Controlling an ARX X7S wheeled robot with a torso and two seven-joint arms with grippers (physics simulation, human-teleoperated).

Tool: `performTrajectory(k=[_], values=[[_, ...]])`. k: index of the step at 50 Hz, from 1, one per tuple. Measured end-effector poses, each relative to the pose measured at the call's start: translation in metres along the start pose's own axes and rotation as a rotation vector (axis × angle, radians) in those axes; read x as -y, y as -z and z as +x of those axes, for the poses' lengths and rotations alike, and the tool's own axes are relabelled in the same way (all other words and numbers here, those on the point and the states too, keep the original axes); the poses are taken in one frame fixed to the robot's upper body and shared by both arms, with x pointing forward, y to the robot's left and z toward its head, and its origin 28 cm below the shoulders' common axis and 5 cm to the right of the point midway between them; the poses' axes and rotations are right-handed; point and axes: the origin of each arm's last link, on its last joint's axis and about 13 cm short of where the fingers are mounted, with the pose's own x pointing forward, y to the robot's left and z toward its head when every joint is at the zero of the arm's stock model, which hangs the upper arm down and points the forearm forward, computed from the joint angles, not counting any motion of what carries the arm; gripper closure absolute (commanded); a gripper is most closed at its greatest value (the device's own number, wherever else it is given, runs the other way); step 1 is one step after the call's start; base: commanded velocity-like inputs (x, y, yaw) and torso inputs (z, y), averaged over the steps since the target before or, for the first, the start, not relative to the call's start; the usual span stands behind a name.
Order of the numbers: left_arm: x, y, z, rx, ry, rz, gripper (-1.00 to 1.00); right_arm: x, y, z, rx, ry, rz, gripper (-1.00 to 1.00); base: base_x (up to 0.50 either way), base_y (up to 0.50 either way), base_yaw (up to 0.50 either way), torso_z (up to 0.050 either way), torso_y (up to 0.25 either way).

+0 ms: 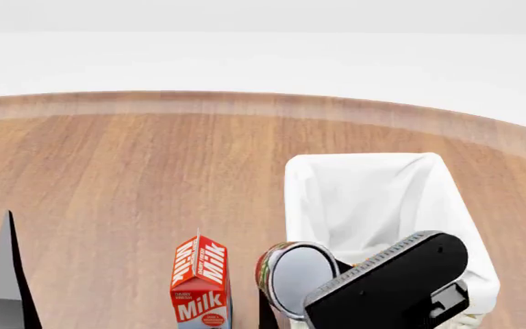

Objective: Pick up the alphabet soup and the tomato sauce, and put them in the basket.

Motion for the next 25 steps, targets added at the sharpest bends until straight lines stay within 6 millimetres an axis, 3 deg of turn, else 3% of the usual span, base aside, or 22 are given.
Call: performTrajectory(k=[12, 25], values=[[0.0, 0.0, 0.0, -0.002, 0.002, 0.0, -1.0, 0.022, -0.025, 0.014, 0.061, 0.071, 0.034, 1.0, 0.0, 0.0, 0.0, 0.0, 0.0], [0.0, 0.0, 0.0, -0.004, 0.003, 0.0, -1.0, 0.052, -0.036, 0.048, 0.053, 0.167, 0.076, 1.0, 0.0, 0.0, 0.0, 0.001, 0.001]])
